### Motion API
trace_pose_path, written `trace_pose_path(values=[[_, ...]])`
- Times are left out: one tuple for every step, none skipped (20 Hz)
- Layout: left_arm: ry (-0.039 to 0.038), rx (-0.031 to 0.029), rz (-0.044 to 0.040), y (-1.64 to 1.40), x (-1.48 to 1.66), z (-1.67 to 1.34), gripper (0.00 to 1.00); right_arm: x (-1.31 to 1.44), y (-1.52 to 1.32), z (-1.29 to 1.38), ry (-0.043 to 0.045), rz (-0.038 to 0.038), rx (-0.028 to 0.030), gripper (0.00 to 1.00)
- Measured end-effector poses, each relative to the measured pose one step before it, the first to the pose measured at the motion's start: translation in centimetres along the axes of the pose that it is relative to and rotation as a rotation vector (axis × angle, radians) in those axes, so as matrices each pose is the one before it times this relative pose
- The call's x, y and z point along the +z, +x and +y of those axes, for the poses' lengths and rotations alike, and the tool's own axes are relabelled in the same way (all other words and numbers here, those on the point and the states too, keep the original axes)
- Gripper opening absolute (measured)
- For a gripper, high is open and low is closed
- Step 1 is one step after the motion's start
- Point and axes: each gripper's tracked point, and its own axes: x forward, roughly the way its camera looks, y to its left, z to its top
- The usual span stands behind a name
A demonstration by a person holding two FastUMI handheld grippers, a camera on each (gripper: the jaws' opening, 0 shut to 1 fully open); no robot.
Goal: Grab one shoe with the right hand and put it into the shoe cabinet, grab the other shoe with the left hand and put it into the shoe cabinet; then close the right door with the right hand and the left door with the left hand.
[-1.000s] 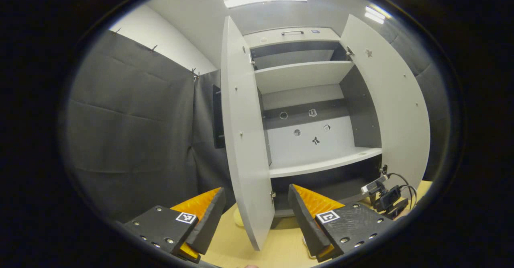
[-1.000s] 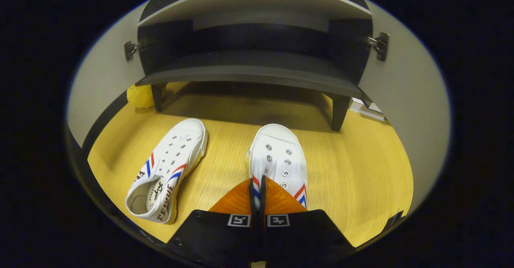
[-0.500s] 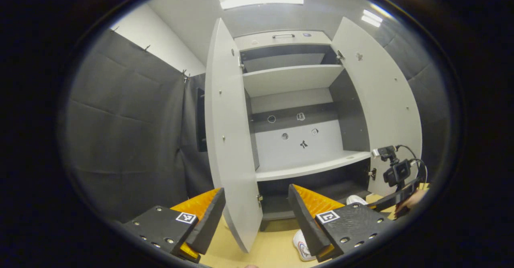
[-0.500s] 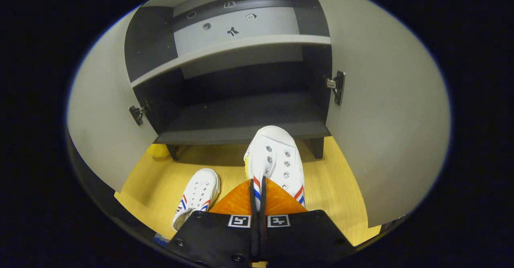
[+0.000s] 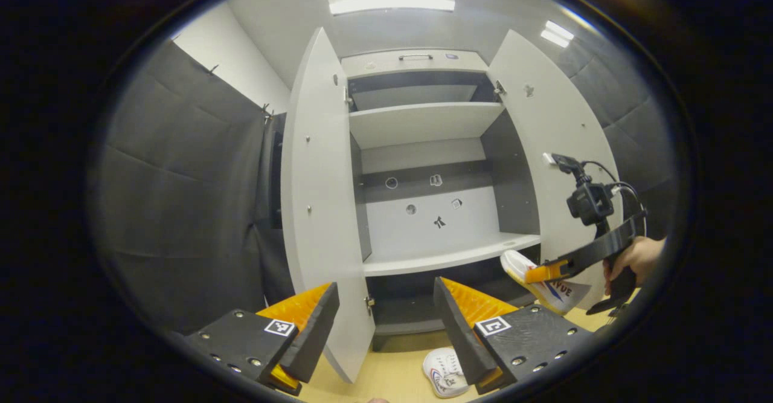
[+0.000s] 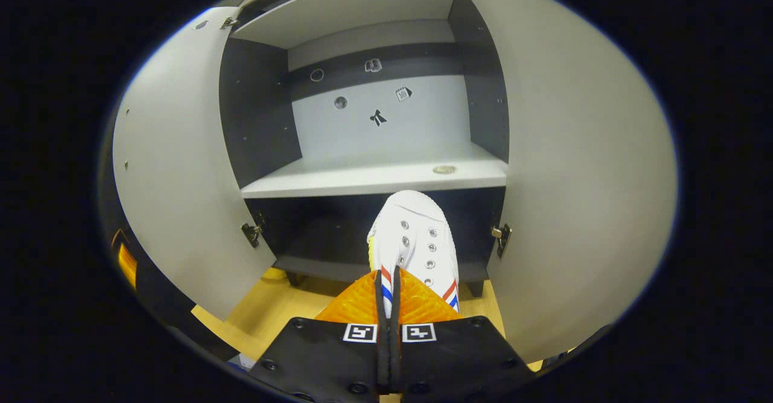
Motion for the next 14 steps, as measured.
trace_pose_path(values=[[-0.00231,-0.00189,0.00035,0.107,-0.108,-0.161,0.91,1.343,0.021,0.333,0.00096,-0.01523,0.00702,0.01],[-0.00345,-0.00160,0.00100,-0.004,-0.121,-0.127,0.91,1.212,0.124,0.128,-0.00225,-0.01917,0.00615,0.01],[-0.00390,-0.00094,0.00017,0.097,-0.007,-0.098,0.91,1.140,0.204,0.125,-0.00825,-0.01443,0.00339,0.01],[-0.00298,0.00085,-0.00051,0.130,-0.025,-0.005,0.92,1.118,0.333,0.098,-0.00788,-0.01553,0.00097,0.01],[-0.00150,0.00150,-0.00003,0.133,-0.060,-0.036,0.91,1.087,0.355,0.017,-0.00836,-0.01347,0.00034,0.01],[-0.00020,0.00364,0.00064,0.122,-0.012,-0.079,0.92,1.014,0.481,0.041,-0.00280,-0.01079,0.00079,0.01],[-0.00025,0.00348,0.00209,0.103,-0.070,0.020,0.91,1.118,0.501,-0.020,0.00027,-0.01206,0.00125,0.01],[-0.00042,0.00366,0.00346,0.184,-0.146,-0.063,0.92,1.033,0.565,-0.052,0.00285,-0.01269,0.00062,0.00],[0.00001,0.00368,0.00517,0.235,-0.049,-0.047,0.91,1.100,0.501,-0.085,0.00063,-0.01094,0.00097,0.01],[0.00001,0.00299,0.00746,0.176,-0.274,-0.041,0.92,0.991,0.592,-0.169,-0.00223,-0.01106,0.00051,0.00],[-0.00049,0.00369,0.00697,0.191,-0.119,-0.080,0.92,1.055,0.690,-0.089,-0.00258,-0.00885,-0.00038,0.01],[-0.00111,0.00324,0.00554,0.218,-0.094,-0.095,0.92,1.004,0.732,-0.061,-0.00030,-0.01004,0.00001,0.01],[-0.00027,0.00480,0.00383,0.232,-0.062,-0.107,0.92,1.049,0.827,-0.038,-0.00019,-0.01028,0.00202,0.01],[0.00033,0.00426,0.00340,0.233,-0.097,-0.039,0.92,0.873,0.872,-0.112,-0.00036,-0.00916,0.00127,0.01]])
